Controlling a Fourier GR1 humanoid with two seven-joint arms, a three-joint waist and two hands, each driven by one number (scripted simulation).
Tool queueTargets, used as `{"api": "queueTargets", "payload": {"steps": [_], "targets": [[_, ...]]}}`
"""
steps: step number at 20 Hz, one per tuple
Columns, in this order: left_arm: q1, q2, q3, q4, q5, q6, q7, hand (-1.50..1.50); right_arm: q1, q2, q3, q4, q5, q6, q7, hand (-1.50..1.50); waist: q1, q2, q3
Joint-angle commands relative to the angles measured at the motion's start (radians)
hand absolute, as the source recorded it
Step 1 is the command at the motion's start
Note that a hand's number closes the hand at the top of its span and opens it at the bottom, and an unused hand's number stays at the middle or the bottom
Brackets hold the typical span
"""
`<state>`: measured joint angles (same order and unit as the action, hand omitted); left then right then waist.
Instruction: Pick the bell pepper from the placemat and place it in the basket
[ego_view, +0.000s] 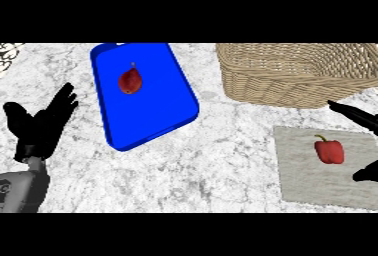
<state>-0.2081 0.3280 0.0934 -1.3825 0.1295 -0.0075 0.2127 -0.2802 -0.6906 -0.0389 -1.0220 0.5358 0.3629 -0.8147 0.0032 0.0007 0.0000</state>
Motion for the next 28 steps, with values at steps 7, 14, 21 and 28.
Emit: {"api": "queueTargets", "payload": {"steps": [7, 14, 21, 28], "targets": [[0.030, -0.017, 0.037, -0.023, -0.027, -0.018, 0.004, 0.00, 0.061, 0.026, -0.004, -0.045, 0.054, -0.019, -0.044, -1.50, -0.003, -0.001, 0.000], [-0.008, -0.059, 0.024, -0.005, -0.066, -0.013, 0.009, 0.00, 0.049, 0.071, -0.005, -0.047, 0.126, -0.052, -0.020, -1.50, -0.003, -0.001, 0.000], [0.011, -0.062, 0.032, -0.034, -0.070, -0.014, 0.024, 0.00, 0.035, 0.118, 0.044, 0.078, 0.257, -0.228, -0.115, 1.50, 0.000, 0.000, 0.000], [-0.002, -0.053, 0.049, -0.014, -0.057, -0.024, 0.023, 0.00, 0.081, 0.358, 0.201, -0.224, 0.346, -0.143, 0.317, 1.50, -0.019, -0.012, -0.005]]}}
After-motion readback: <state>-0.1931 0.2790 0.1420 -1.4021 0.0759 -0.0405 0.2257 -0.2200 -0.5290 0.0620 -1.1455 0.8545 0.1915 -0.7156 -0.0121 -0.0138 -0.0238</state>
